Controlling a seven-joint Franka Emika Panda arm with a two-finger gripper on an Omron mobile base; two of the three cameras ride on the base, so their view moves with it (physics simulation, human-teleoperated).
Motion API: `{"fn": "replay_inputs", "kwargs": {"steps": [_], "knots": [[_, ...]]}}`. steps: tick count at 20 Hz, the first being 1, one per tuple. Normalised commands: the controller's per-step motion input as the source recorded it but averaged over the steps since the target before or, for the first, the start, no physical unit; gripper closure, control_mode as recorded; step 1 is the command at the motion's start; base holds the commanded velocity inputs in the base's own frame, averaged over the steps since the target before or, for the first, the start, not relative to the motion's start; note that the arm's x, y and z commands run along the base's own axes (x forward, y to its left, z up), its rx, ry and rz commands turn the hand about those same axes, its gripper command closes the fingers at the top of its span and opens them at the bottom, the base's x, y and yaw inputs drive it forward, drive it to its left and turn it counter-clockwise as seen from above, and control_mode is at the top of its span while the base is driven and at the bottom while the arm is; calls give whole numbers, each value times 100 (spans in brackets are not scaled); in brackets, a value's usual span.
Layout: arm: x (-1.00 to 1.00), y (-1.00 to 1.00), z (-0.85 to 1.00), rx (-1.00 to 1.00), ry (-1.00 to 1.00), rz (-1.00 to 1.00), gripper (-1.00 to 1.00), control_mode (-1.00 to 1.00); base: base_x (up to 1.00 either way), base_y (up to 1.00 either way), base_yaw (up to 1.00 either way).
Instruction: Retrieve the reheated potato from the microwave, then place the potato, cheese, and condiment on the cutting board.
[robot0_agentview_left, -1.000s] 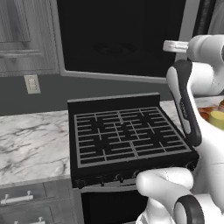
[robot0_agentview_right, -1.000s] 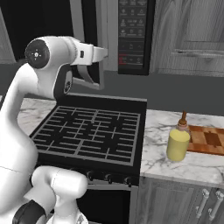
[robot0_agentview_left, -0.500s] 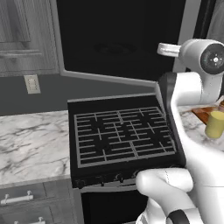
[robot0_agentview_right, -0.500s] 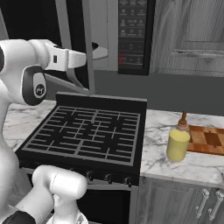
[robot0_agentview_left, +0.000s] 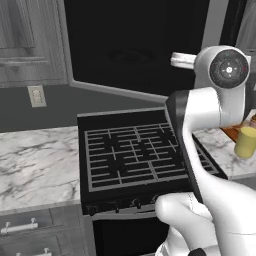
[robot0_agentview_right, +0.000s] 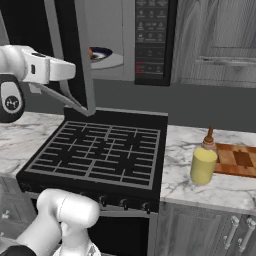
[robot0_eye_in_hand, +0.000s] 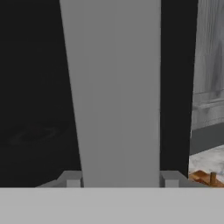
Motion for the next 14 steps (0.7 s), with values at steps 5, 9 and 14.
{"fn": "replay_inputs", "kwargs": {"steps": [5,9,14], "knots": [[-54,42,24,0,1,0,100,-100,0,0,0],[-56,48,8,0,0,-1,100,-100,0,0,0],[-44,59,9,0,0,-5,100,-100,0,0,0]]}}
